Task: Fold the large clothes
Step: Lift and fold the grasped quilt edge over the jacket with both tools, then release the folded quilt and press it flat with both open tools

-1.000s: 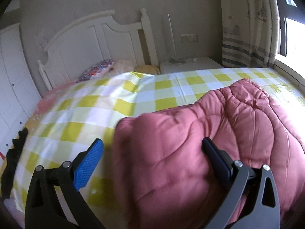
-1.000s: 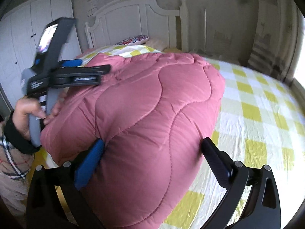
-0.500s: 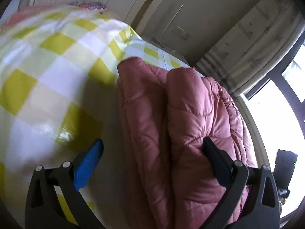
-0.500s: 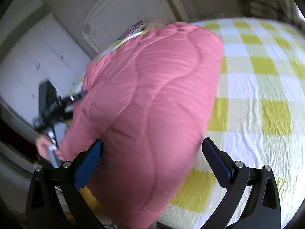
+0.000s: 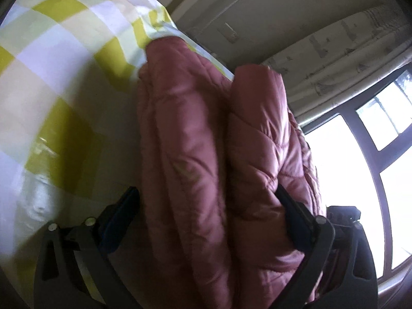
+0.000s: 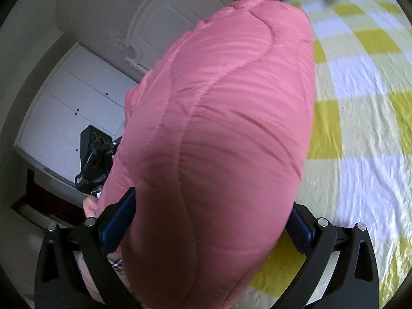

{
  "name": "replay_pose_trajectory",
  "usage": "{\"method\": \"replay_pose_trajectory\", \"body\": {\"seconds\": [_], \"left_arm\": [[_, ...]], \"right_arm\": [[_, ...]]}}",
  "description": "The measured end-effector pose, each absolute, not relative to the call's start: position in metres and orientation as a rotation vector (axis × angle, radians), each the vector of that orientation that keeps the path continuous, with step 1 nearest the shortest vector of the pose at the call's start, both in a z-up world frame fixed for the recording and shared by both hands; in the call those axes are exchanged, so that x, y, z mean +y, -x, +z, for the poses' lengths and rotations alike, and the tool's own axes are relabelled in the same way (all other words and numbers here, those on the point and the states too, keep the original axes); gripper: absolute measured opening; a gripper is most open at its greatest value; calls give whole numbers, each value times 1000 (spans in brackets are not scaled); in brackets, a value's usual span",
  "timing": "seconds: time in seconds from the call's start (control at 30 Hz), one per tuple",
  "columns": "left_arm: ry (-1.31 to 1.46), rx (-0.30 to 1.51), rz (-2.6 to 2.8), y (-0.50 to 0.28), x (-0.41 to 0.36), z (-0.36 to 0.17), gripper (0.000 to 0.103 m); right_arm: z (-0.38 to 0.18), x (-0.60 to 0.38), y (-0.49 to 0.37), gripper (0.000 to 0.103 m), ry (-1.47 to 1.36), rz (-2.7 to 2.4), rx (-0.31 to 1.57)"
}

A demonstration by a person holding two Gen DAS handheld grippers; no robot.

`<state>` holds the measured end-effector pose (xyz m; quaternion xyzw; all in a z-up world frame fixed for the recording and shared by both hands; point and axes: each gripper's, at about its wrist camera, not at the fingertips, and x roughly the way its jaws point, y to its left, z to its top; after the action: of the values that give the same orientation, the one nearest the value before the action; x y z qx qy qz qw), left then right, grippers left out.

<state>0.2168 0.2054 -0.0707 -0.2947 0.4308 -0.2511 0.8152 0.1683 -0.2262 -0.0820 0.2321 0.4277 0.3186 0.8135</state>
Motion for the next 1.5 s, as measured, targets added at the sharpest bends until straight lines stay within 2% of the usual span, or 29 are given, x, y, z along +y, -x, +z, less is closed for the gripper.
{"method": "replay_pose_trajectory", "body": {"seconds": [0.03, 0.1, 0.17, 0.3, 0.47, 0.6, 0.63, 0.67, 0.7, 0.77, 0.83, 0.93, 1.03, 1.13, 1.33, 1.43, 1.5], "left_arm": [[617, 906, -532, -215, 203, -70, 86], [631, 873, -542, -212, 200, -71, 73], [651, 817, -559, -210, 194, -67, 56], [619, 766, -569, -223, 164, -47, 50], [586, 735, -620, -261, 108, -20, 50], [549, 814, -598, -301, 58, -32, 50], [555, 853, -578, -308, 50, -44, 51], [558, 882, -540, -314, 42, -61, 59], [569, 867, -538, -314, 40, -68, 62], [574, 854, -520, -311, 38, -73, 68], [532, 854, -509, -307, 36, -69, 68], [442, 852, -471, -309, 29, -55, 69], [389, 842, -436, -305, 26, -49, 72], [324, 820, -387, -296, 14, -34, 75], [149, 545, -294, -258, 10, 66, 75], [46, 544, -411, -260, -26, 88, 82], [-6, 627, -492, -279, -58, 80, 83]], "right_arm": [[-75, -224, -164, 79, -453, 660, 872], [-57, -221, -154, 74, -354, 612, 778], [-43, -222, -149, 70, -301, 572, 705], [-20, -244, -144, 68, -254, 473, 578], [-3, -289, -163, 68, -273, 370, 535], [-29, -328, -210, 69, -293, 282, 710], [-44, -339, -221, 73, -331, 235, 778], [-54, -349, -223, 76, -371, 230, 795], [-57, -355, -220, 82, -394, 233, 798], [-46, -347, -205, 86, -337, 159, 764], [-16, -325, -177, 88, -208, 5, 606], [7, -282, -149, 89, -85, 76, 423], [-1, -218, -150, 89, 81, 161, 460], [-48, -175, -176, 88, 246, 178, 640], [-52, -162, -173, 91, 268, 179, 634], [-52, -173, -187, 91, 262, 171, 622], [-52, -170, -186, 91, 262, 174, 622]]}}
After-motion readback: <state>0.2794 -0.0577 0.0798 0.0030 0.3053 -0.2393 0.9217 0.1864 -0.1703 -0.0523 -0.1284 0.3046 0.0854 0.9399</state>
